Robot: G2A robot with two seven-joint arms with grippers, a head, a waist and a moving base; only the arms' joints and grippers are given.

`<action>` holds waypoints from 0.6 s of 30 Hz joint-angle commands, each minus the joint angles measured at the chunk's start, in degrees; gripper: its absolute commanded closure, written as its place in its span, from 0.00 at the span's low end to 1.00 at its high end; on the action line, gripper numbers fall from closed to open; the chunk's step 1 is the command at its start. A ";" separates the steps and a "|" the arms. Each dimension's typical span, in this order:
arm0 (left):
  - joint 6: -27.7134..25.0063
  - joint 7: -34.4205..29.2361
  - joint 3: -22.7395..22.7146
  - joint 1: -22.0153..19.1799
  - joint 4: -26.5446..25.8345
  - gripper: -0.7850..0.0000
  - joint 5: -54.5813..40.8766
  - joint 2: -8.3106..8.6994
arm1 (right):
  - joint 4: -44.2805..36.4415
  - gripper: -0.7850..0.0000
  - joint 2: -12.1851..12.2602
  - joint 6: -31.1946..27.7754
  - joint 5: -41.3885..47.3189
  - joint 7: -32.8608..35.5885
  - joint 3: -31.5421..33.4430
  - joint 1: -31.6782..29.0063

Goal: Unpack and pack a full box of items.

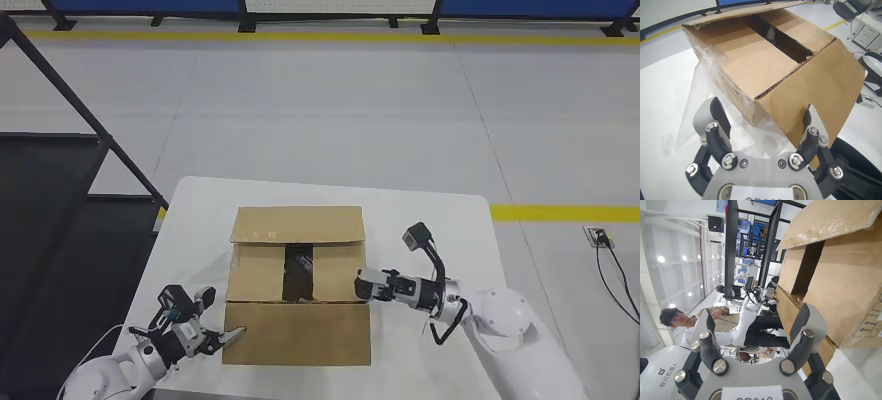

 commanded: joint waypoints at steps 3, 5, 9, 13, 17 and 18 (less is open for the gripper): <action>1.63 0.61 0.71 0.45 -0.10 0.00 -1.20 -0.11 | 1.72 0.00 -0.99 4.94 -0.57 -6.30 -3.48 2.42; 1.85 0.45 0.90 0.49 -0.34 0.00 -1.39 -0.04 | 4.03 0.00 -1.78 6.19 -0.60 -9.34 -5.87 4.86; 2.03 0.77 0.94 0.87 -0.66 0.00 -1.61 0.11 | 9.10 0.00 -3.44 6.91 0.05 -15.25 -9.71 9.67; 2.26 1.64 0.90 1.30 -0.59 0.00 -1.90 0.23 | 12.92 0.00 -5.02 6.54 -0.19 -22.61 -12.13 13.79; 2.50 2.54 0.94 1.70 -0.31 0.00 -2.24 0.33 | 14.46 0.00 -6.43 4.17 -0.33 -29.07 -13.73 16.63; 2.55 2.69 0.91 1.78 -0.24 0.00 -2.26 0.37 | 14.64 0.00 -6.72 3.89 -1.25 -30.57 -14.20 17.36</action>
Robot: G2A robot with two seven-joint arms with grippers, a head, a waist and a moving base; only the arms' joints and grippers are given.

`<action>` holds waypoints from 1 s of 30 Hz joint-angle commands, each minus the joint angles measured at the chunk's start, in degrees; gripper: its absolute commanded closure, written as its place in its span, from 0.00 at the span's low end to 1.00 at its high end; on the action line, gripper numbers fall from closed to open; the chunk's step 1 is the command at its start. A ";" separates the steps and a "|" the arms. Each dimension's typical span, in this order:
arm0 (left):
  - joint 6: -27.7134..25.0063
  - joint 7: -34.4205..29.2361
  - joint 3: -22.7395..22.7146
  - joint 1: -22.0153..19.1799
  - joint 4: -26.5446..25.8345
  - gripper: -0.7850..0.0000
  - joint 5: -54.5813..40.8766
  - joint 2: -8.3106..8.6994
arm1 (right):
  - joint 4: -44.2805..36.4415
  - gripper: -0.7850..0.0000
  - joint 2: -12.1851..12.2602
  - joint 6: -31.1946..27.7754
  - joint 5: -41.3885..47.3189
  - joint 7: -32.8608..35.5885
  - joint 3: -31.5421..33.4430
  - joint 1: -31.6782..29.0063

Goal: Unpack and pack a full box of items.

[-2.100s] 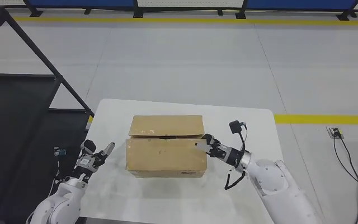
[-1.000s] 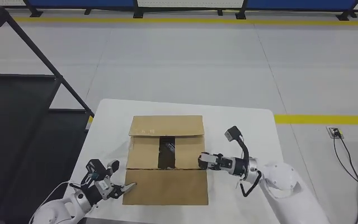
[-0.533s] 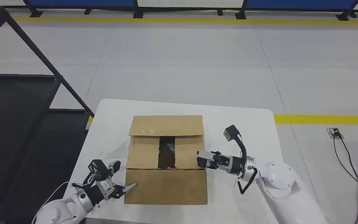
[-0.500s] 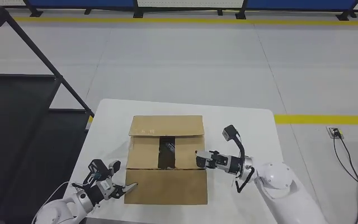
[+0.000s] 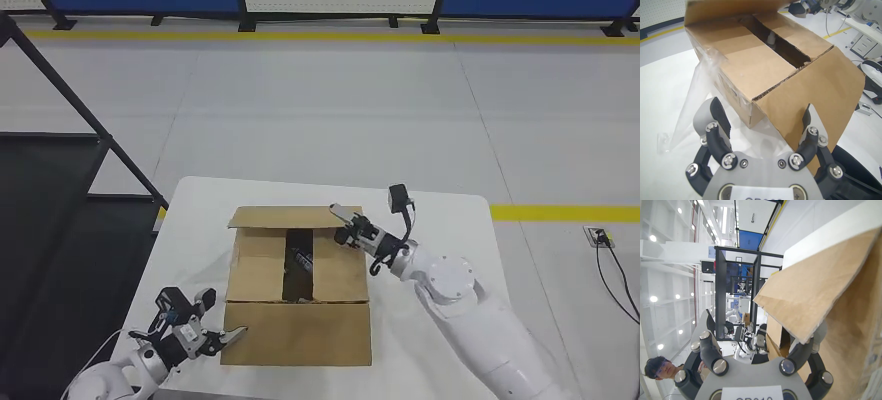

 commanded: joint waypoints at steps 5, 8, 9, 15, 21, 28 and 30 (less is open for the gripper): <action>0.32 1.53 0.11 0.41 0.34 0.00 -0.61 0.13 | 1.05 0.00 -2.03 1.78 -9.72 -16.67 -3.29 3.94; 0.34 2.21 0.09 0.70 0.43 0.00 -0.63 0.21 | 2.86 0.00 -3.23 4.92 -13.08 -20.29 -5.35 6.96; 0.44 2.43 0.11 0.80 0.53 0.00 -0.59 0.23 | 3.44 0.00 -3.71 5.86 -13.72 -21.02 -6.22 7.88; 0.55 3.58 0.33 1.22 1.01 0.00 0.22 0.38 | 10.53 0.00 -6.82 11.76 -16.75 -23.54 -10.82 14.44; 1.45 3.89 0.25 1.47 0.69 0.00 1.53 0.45 | 10.53 0.00 -6.82 11.76 -16.75 -23.54 -10.82 14.44; 2.03 3.86 0.35 1.50 0.65 0.00 1.47 0.43 | 9.47 0.00 -6.88 10.37 -14.36 -20.71 -10.08 12.94; 2.46 3.39 0.87 1.55 0.31 0.00 1.99 0.44 | 10.36 0.00 -7.19 9.98 -13.80 -20.81 -9.46 13.38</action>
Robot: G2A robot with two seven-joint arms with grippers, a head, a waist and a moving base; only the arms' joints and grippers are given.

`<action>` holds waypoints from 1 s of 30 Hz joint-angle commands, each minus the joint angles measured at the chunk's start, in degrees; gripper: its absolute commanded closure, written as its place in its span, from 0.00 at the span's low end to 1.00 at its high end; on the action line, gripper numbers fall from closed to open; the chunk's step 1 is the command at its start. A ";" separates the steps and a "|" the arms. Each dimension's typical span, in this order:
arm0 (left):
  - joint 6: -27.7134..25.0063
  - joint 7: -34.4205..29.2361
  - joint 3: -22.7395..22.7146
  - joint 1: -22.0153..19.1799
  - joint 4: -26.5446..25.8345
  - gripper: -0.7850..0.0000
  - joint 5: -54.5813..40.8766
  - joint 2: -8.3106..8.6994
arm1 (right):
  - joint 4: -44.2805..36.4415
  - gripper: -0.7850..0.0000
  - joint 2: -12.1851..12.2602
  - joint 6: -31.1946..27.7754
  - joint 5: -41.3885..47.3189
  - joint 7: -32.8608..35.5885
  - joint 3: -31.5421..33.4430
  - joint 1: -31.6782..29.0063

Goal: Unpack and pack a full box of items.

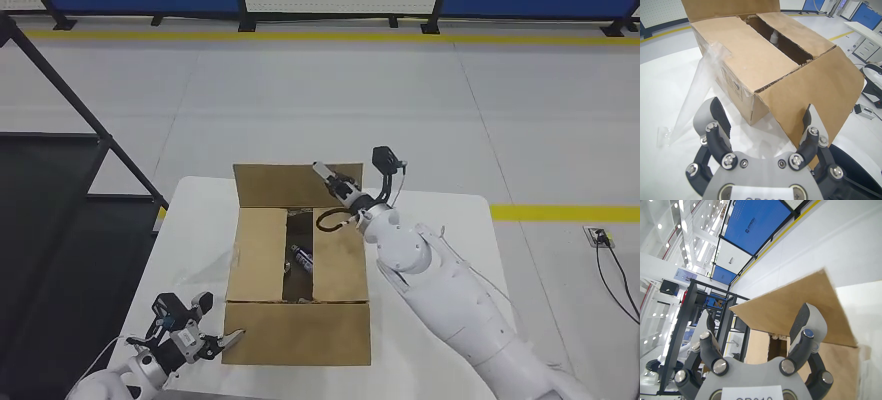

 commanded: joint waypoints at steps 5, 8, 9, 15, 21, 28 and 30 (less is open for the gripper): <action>0.45 -0.19 0.51 0.53 -0.49 0.00 2.14 0.19 | 8.85 0.00 -2.68 -0.14 5.14 0.10 -0.51 5.01; 0.73 0.45 0.51 0.87 -0.46 0.00 2.66 0.27 | 15.99 0.00 -4.68 0.19 7.67 1.54 -1.84 8.78; 1.02 0.73 0.48 0.97 -0.38 0.00 2.64 0.28 | 18.33 0.00 -5.38 0.48 8.36 2.12 -2.38 9.93; 2.22 1.72 0.67 1.09 0.11 0.00 2.16 0.31 | 30.89 0.00 -8.98 0.52 10.55 8.68 -4.95 15.55; 2.95 2.23 0.92 0.90 0.15 0.00 2.15 0.39 | 39.14 0.00 -11.52 -0.48 10.87 12.24 -5.97 18.41; 4.78 2.84 0.96 0.36 0.56 0.00 1.00 0.39 | 42.94 0.00 -13.15 -6.13 11.86 11.33 -4.99 19.07; 5.52 3.42 0.72 0.25 0.45 0.00 -0.10 0.35 | 42.47 0.00 -13.19 -10.61 12.54 13.31 -4.33 18.67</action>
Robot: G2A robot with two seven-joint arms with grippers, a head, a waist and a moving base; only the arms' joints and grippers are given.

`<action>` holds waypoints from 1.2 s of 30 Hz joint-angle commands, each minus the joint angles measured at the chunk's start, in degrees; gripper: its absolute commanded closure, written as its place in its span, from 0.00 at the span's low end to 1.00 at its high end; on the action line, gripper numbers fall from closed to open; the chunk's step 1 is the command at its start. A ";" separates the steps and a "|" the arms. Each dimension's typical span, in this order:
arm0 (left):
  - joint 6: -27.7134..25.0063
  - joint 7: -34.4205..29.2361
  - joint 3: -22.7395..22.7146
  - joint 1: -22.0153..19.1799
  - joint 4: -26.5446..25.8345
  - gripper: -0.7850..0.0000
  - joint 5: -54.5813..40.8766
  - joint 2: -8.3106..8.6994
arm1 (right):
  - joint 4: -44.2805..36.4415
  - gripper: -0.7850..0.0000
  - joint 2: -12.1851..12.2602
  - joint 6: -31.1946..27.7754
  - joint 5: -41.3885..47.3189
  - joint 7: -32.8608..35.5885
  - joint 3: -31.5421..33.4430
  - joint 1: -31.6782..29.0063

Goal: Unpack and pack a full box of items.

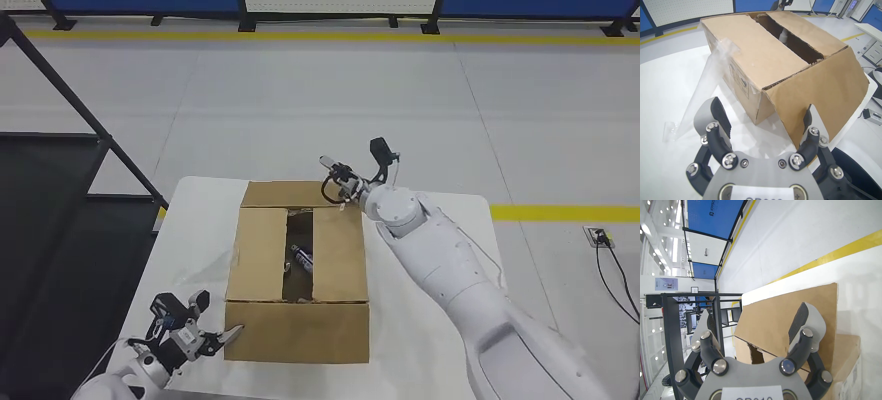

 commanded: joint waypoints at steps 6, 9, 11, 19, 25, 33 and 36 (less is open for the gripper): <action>2.75 2.57 -2.41 0.52 -1.42 0.00 -6.56 -0.12 | -4.02 0.00 0.78 -12.22 0.36 12.60 1.41 -2.78; 4.10 2.78 -3.69 0.96 -2.46 0.00 -8.23 -0.12 | -7.00 0.00 0.91 -11.87 -1.49 16.60 0.77 -4.42; 5.17 3.18 -4.11 1.35 -2.95 0.00 -8.22 -0.14 | -8.90 0.00 0.90 -10.76 -2.25 18.85 0.39 -5.46; 5.86 3.74 -4.46 2.14 -3.28 0.00 -9.18 -0.22 | -12.31 0.00 0.39 -4.24 -6.81 21.32 -1.25 -7.21; 6.08 3.92 -3.20 2.35 -4.02 0.00 -8.19 -0.34 | -12.45 0.00 -0.47 -2.98 -6.46 23.73 -1.40 -7.48; 8.00 4.14 -0.62 2.34 -5.41 0.00 -4.58 -0.58 | -10.15 0.00 -1.77 -7.85 0.44 27.28 1.19 -6.92; 8.94 4.51 0.47 2.39 -6.18 0.00 -2.89 -0.69 | -9.13 0.00 -1.94 -9.62 3.97 29.99 2.88 -6.48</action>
